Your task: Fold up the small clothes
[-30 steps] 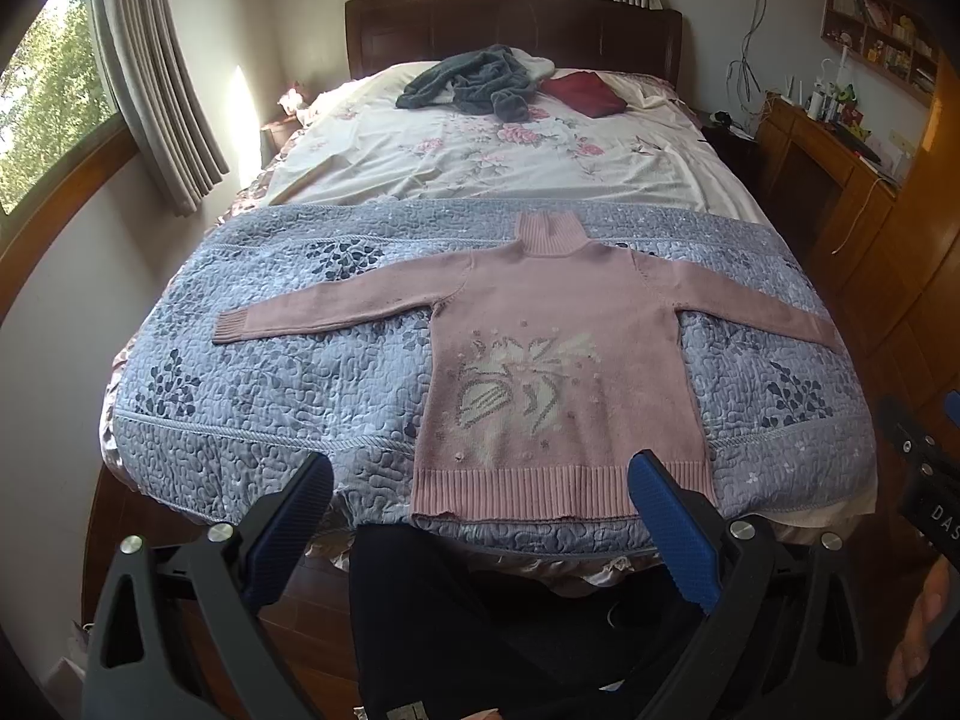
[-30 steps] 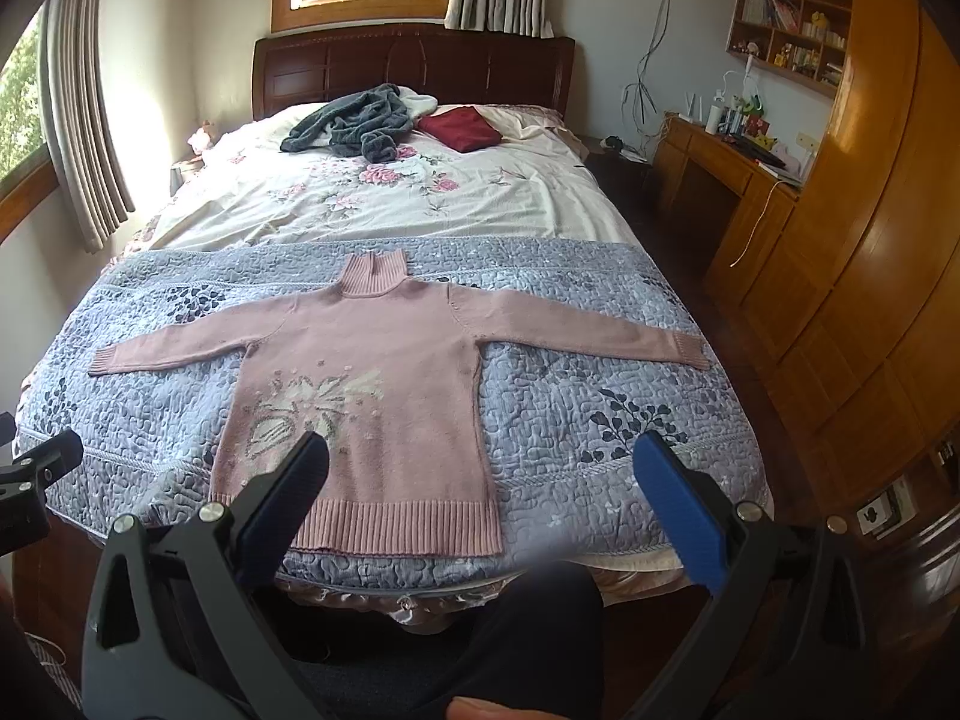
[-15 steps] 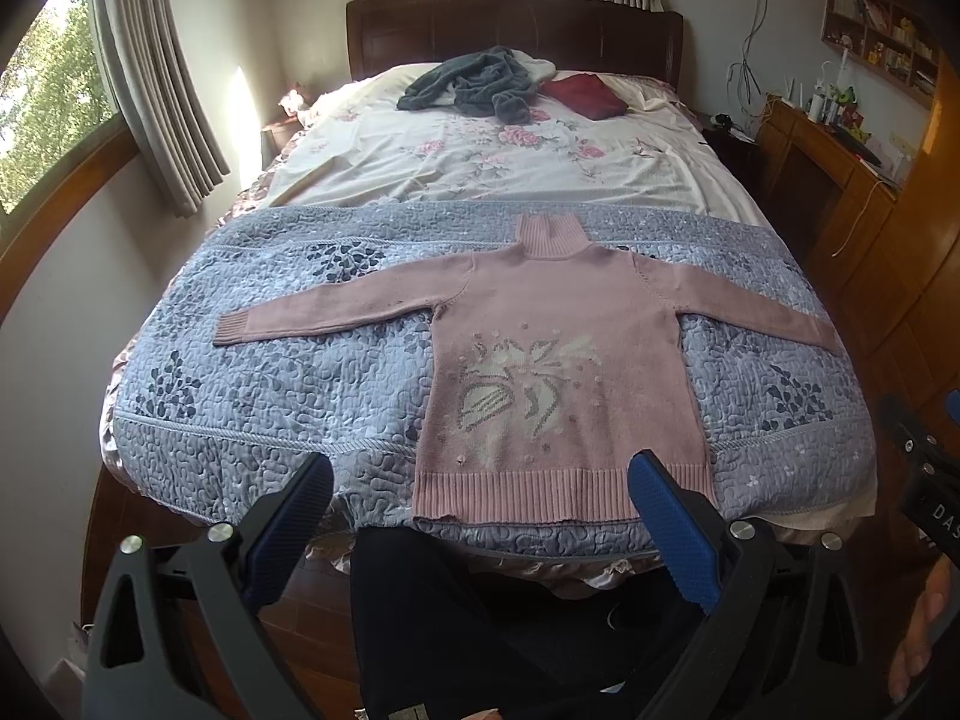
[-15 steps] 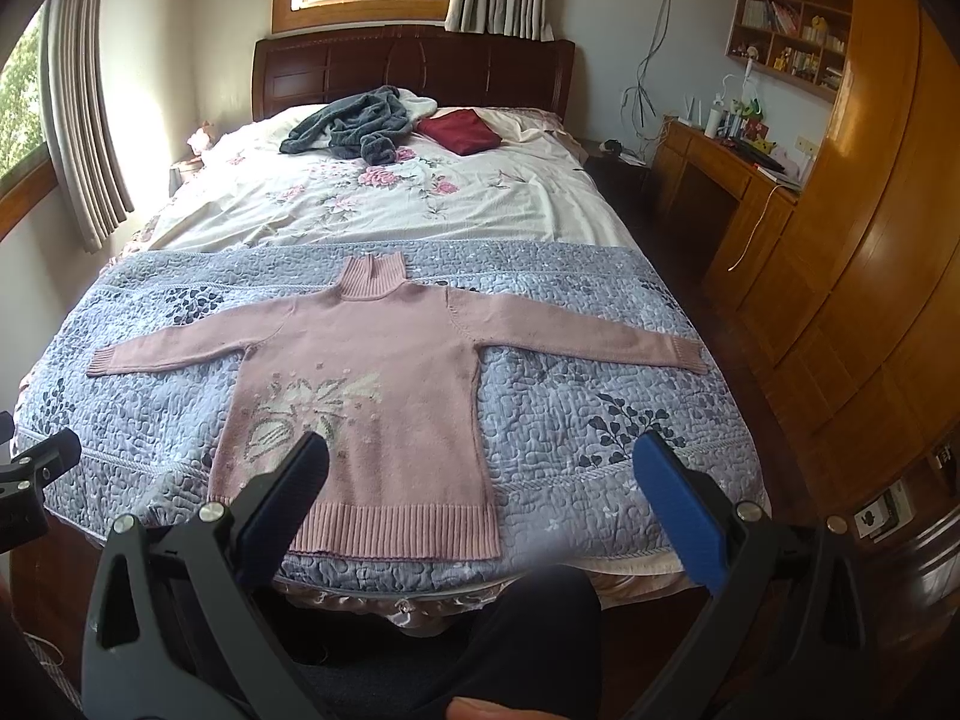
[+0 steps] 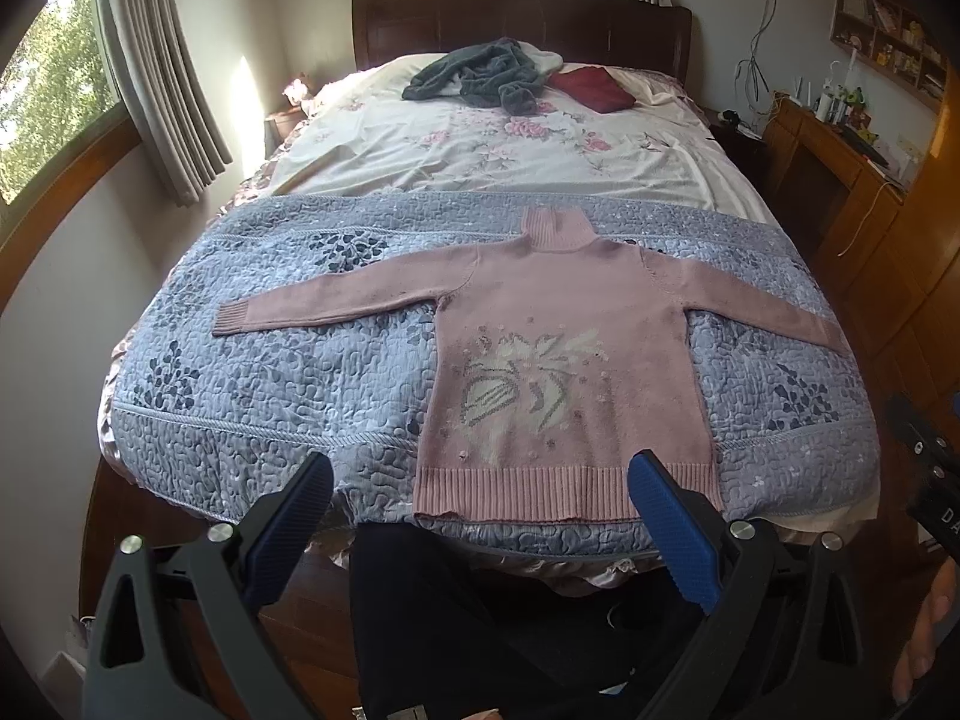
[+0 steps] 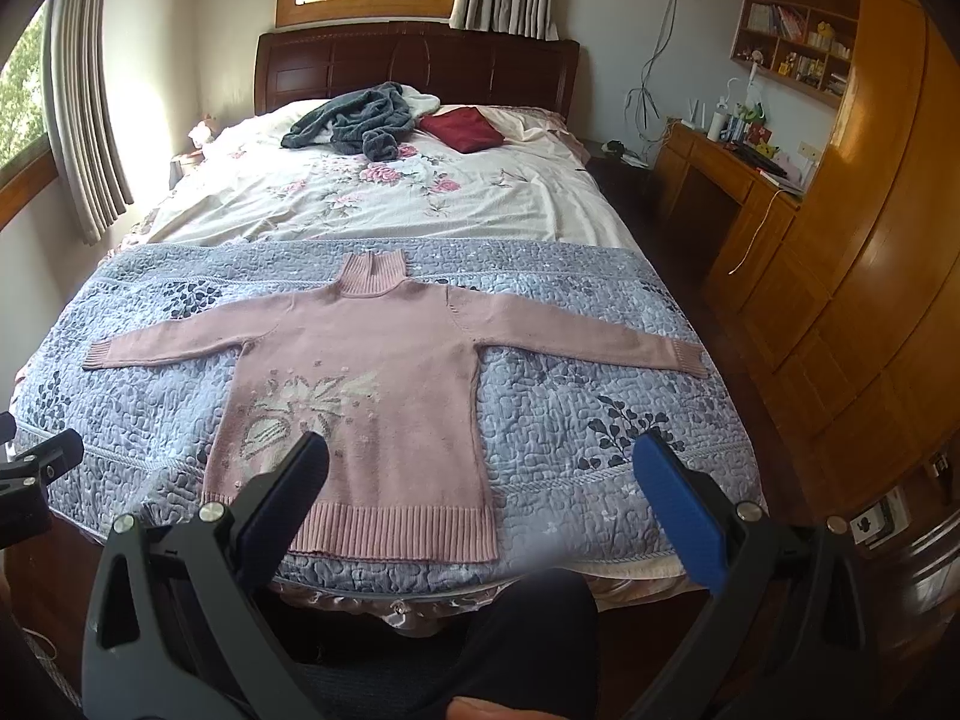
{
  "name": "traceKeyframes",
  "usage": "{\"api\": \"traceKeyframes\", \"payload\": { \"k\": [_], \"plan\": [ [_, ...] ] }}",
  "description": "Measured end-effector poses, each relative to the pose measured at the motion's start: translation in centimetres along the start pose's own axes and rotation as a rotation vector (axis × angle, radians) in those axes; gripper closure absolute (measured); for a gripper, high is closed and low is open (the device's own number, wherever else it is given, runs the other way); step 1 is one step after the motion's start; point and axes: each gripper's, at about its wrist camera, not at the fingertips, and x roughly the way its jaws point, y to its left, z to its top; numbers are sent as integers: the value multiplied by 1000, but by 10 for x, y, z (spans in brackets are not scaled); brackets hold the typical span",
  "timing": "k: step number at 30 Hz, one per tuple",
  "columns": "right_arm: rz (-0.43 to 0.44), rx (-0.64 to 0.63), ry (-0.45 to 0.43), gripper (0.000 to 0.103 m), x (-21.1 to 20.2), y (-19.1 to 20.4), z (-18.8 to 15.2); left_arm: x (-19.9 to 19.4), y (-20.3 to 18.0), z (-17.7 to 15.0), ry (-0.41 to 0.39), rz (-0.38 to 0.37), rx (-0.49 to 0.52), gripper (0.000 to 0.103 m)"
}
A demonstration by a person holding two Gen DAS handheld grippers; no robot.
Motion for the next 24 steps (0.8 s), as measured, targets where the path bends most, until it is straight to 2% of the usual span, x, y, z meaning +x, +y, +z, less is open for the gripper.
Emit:
{"api": "traceKeyframes", "payload": {
  "k": [14, 16, 18, 19, 21, 24],
  "plan": [
    [23, -11, 32, 3, 28, -2, 4, 14, 5, 5, -8, 27, -7, 4],
    [84, 15, 2, 3, 38, -11, 4, 21, 6, 8, -21, 35, -7, 4],
    [225, 67, -14, 3, 55, -26, 5, 31, 5, 13, -40, 39, 4, 4],
    [258, 101, 2, 3, 66, -35, 7, 36, 5, 15, -54, 31, 13, 4],
    [256, 150, 64, 3, 97, -51, 11, 49, 3, 20, -60, 9, 19, 4],
    [243, 226, 117, 3, 143, -83, 13, 71, 1, 26, -68, -115, -6, 4]
  ]
}}
